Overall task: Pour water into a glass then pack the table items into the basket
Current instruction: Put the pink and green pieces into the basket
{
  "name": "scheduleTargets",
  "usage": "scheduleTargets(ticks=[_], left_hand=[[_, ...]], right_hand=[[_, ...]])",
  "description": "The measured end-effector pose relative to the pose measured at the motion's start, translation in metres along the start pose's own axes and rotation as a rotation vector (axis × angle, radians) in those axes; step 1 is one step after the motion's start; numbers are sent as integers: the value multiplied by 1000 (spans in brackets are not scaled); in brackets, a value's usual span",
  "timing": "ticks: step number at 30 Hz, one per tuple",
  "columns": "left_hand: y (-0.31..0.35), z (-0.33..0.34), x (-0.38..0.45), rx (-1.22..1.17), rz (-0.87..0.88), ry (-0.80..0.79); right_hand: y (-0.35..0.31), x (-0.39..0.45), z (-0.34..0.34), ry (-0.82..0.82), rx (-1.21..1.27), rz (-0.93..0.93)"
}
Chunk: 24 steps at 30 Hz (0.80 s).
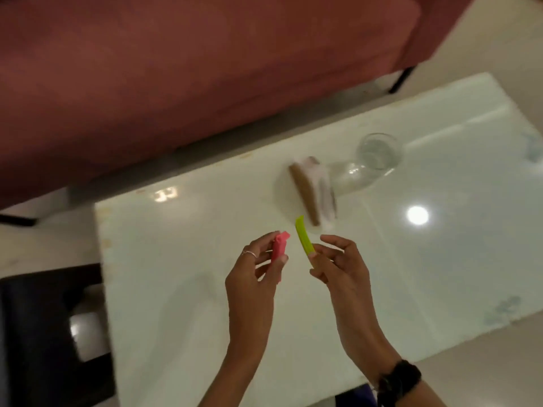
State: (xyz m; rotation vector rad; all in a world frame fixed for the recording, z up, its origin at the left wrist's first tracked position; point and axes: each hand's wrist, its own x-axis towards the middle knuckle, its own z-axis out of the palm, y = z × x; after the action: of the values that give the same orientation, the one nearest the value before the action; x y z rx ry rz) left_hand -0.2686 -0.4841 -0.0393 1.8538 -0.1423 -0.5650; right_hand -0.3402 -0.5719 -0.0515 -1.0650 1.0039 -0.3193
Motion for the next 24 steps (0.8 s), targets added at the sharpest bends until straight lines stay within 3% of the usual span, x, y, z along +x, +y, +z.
scheduleTargets(ticks=[4, 5, 7, 9, 14, 19, 24], left_hand=[[-28, -138, -11, -99, -36, 272], [-28, -145, -12, -91, -42, 292], [-37, -183, -21, -107, -68, 396], [-53, -263, -36, -126, -41, 556], [-99, -397, -66, 67, -82, 819], [-151, -452, -71, 357, -310, 818], [-185, -453, -55, 530, -420, 623]], right_hand=[[26, -46, 122, -379, -22, 176], [28, -48, 128, -413, -35, 187], [38, -61, 160, -514, -105, 192], [58, -92, 231, -652, -201, 205], [114, -150, 354, -876, -444, 73], [165, -178, 422, -903, -731, -143], [190, -181, 454, -882, -1151, -532]])
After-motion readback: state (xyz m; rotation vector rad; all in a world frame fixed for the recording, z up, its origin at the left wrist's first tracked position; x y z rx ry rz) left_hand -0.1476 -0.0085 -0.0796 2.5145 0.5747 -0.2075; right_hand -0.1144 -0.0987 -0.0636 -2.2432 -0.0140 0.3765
